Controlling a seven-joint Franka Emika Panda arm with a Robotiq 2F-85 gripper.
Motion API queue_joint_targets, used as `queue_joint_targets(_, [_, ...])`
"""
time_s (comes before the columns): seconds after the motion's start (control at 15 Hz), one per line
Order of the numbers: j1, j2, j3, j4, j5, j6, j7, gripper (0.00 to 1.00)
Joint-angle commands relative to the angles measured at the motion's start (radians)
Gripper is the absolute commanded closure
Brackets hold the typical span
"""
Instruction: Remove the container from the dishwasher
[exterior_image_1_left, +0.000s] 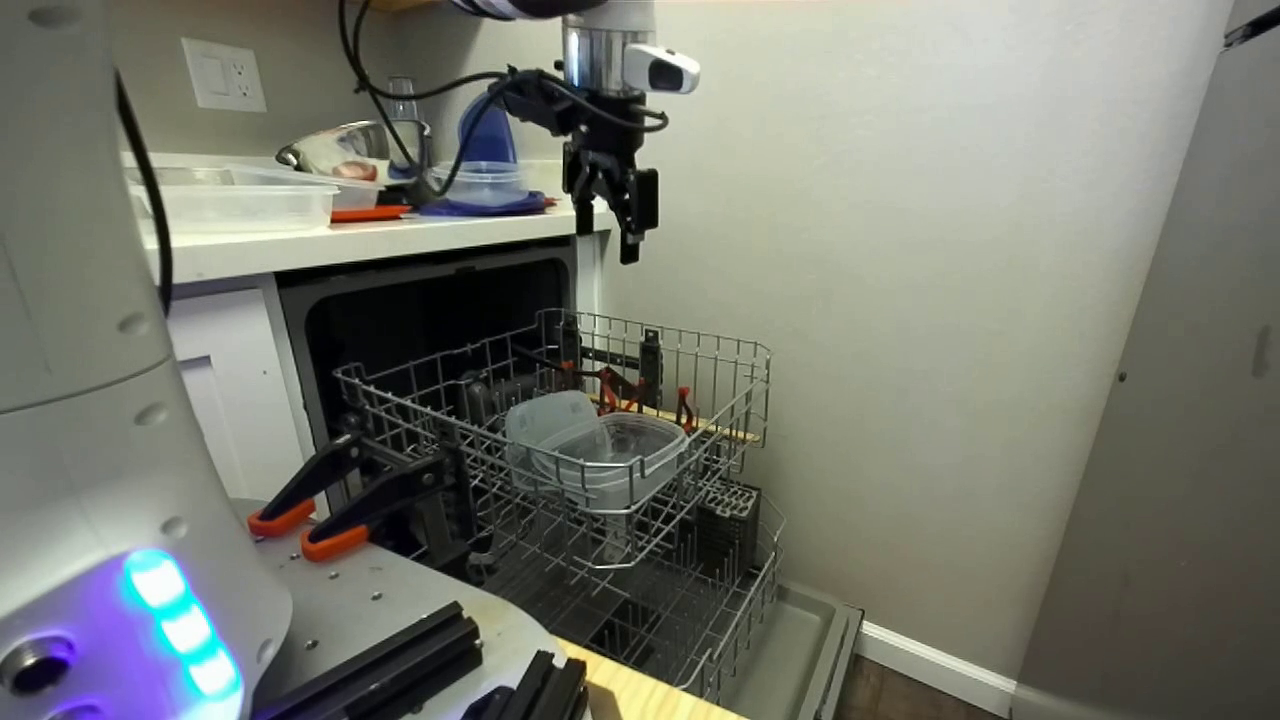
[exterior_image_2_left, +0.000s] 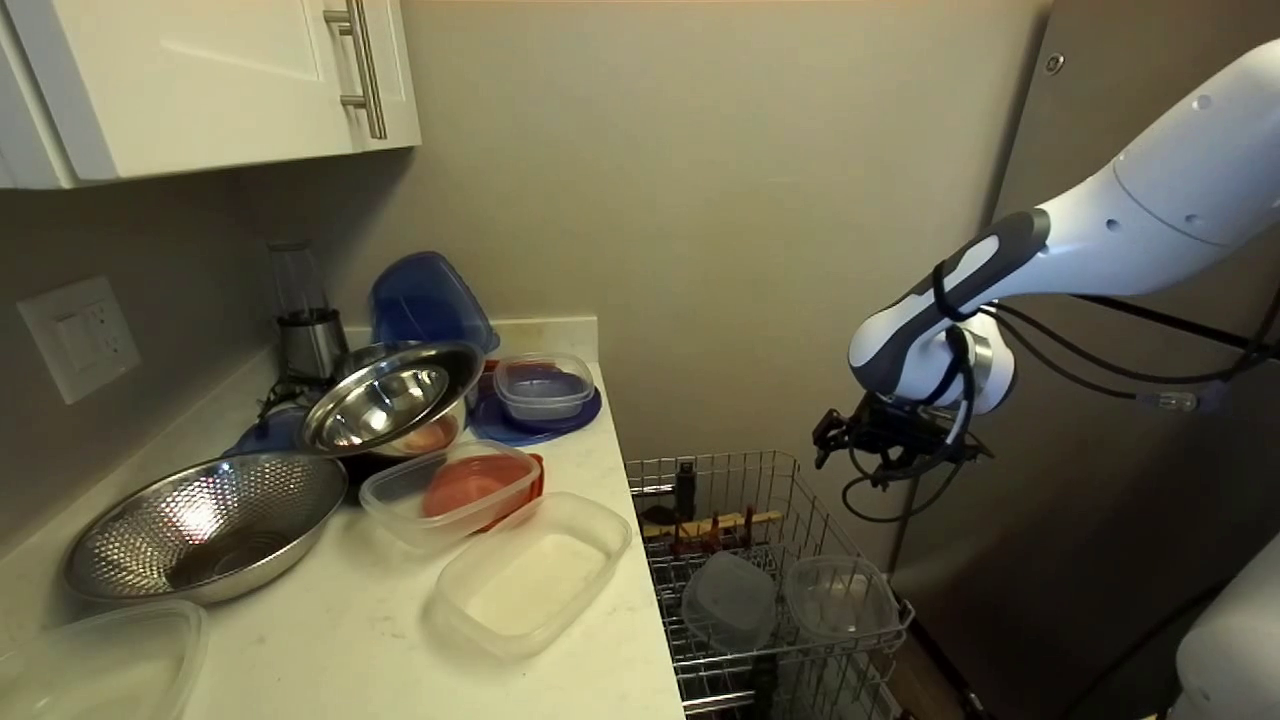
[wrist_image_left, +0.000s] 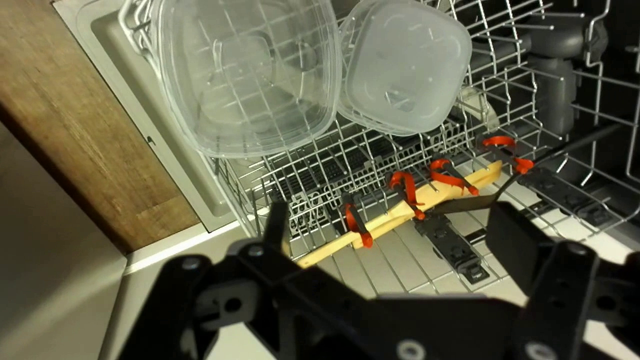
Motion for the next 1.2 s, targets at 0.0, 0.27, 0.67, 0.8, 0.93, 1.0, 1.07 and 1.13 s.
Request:
queue_joint_targets(0.0, [-0.041, 0.106, 0.015, 0.071, -0.045, -0.022, -0.055, 0.0])
queue_joint_targets(0.27, [-0.062, 0.126, 0.033, 0.079, -0.074, -0.027, -0.029, 0.0])
queue_joint_targets(0.67, [-0.073, 0.155, 0.036, 0.107, -0.091, -0.051, -0.031, 0.0])
queue_joint_targets(0.8, [-0.073, 0.155, 0.036, 0.107, -0.091, -0.052, -0.031, 0.0])
queue_joint_targets(0.93, [-0.086, 0.197, 0.049, 0.114, -0.03, -0.009, -0.103, 0.0])
queue_joint_targets(1.0, [-0.087, 0.232, 0.046, 0.123, -0.059, 0.012, -0.08, 0.0])
queue_joint_targets(1.07, [-0.088, 0.255, 0.045, 0.126, -0.088, 0.03, -0.066, 0.0])
queue_joint_targets(1.13, [-0.091, 0.288, 0.045, 0.132, -0.11, 0.055, -0.063, 0.0])
